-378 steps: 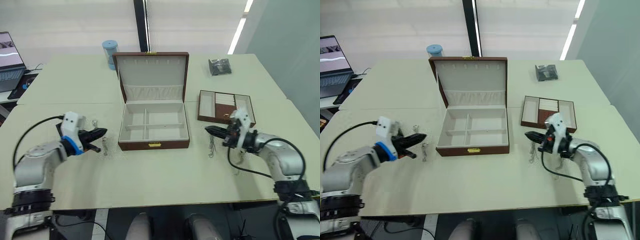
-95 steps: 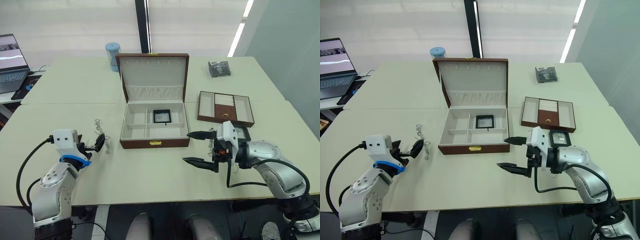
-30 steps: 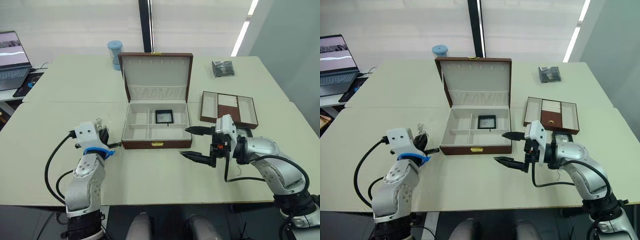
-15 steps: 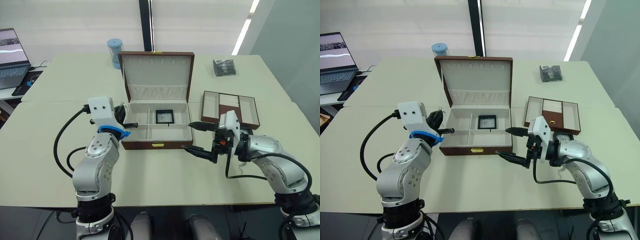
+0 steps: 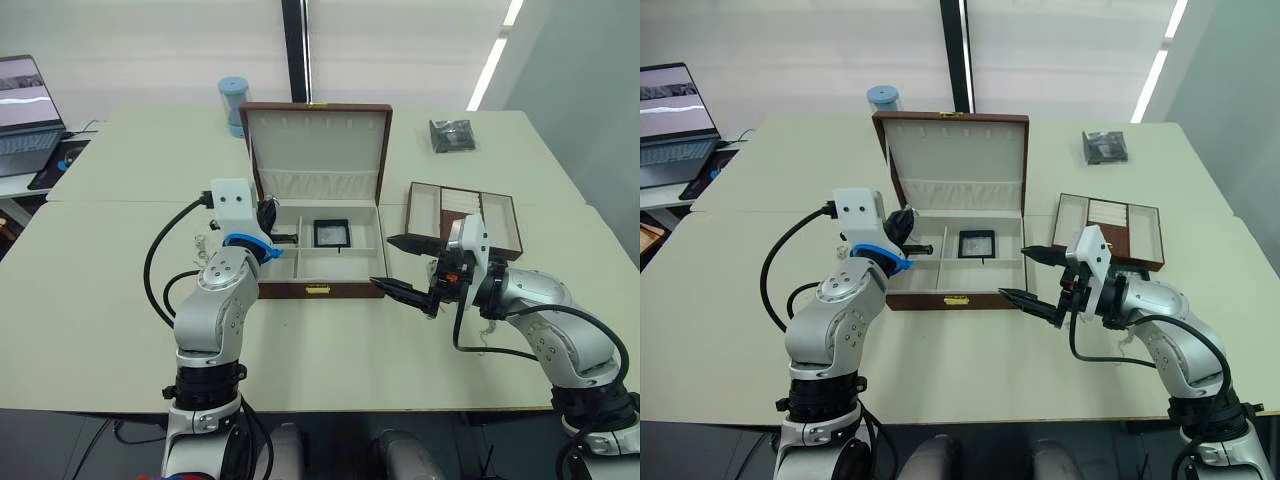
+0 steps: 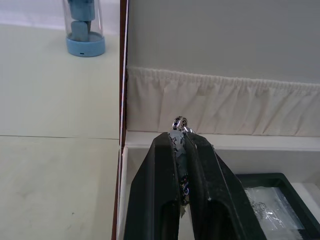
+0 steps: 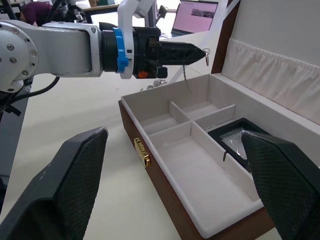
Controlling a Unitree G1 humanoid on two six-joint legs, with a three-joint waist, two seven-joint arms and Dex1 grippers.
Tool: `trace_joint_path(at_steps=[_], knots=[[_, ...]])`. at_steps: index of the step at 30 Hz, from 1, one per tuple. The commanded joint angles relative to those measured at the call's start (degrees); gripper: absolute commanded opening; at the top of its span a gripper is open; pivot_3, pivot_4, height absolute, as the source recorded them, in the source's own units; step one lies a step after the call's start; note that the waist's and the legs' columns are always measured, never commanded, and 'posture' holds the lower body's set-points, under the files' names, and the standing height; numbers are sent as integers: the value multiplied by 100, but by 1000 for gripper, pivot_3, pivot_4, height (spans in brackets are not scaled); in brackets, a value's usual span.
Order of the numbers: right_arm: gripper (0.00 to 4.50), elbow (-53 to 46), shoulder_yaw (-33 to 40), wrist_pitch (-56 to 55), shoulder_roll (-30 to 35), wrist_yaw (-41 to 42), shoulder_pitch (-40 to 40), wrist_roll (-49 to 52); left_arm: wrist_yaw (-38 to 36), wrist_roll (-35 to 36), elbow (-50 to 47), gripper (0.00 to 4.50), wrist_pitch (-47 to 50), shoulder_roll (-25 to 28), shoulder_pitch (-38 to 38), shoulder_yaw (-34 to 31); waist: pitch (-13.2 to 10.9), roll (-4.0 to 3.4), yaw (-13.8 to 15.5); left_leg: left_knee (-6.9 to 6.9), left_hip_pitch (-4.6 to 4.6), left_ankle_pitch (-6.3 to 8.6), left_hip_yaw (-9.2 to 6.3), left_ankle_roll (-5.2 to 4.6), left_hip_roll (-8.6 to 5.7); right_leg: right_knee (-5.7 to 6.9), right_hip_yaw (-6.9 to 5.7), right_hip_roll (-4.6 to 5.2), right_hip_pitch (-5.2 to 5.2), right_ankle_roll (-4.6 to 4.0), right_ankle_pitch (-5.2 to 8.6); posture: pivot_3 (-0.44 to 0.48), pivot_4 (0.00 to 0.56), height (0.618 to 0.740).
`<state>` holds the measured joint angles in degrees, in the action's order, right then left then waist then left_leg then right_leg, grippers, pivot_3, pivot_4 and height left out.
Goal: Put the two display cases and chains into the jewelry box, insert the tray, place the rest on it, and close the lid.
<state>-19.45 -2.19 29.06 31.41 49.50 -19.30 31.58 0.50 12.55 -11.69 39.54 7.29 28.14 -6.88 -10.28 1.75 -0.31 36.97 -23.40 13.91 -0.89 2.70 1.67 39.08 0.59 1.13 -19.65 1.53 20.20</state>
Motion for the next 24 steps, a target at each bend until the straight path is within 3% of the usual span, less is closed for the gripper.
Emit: trace_joint_path(at_steps=[1, 21, 24], knots=[[4500, -150, 153, -89, -18, -69, 37, 48, -108, -101, 327, 20, -444, 10, 132, 41, 0, 0, 3, 0, 0, 0, 0, 0, 0, 0, -1, 0, 0, 0, 0, 0, 150, 740], [4500, 112, 91, -346, -117, -274, 43, -341, -96, -176, 622, 20, -768, -157, 59, 65, 0, 0, 14, 2, -2, -2, -1, 4, 0, 2, -2, 1, -1, 0, 0, 0, 150, 740], [4500, 120, 91, -348, -113, -267, 41, -343, -111, -167, 625, 952, -791, -161, 62, 58, 0, 0, 14, 3, -2, -2, -1, 4, 1, 3, -3, 1, -1, 0, 0, 0, 150, 740]])
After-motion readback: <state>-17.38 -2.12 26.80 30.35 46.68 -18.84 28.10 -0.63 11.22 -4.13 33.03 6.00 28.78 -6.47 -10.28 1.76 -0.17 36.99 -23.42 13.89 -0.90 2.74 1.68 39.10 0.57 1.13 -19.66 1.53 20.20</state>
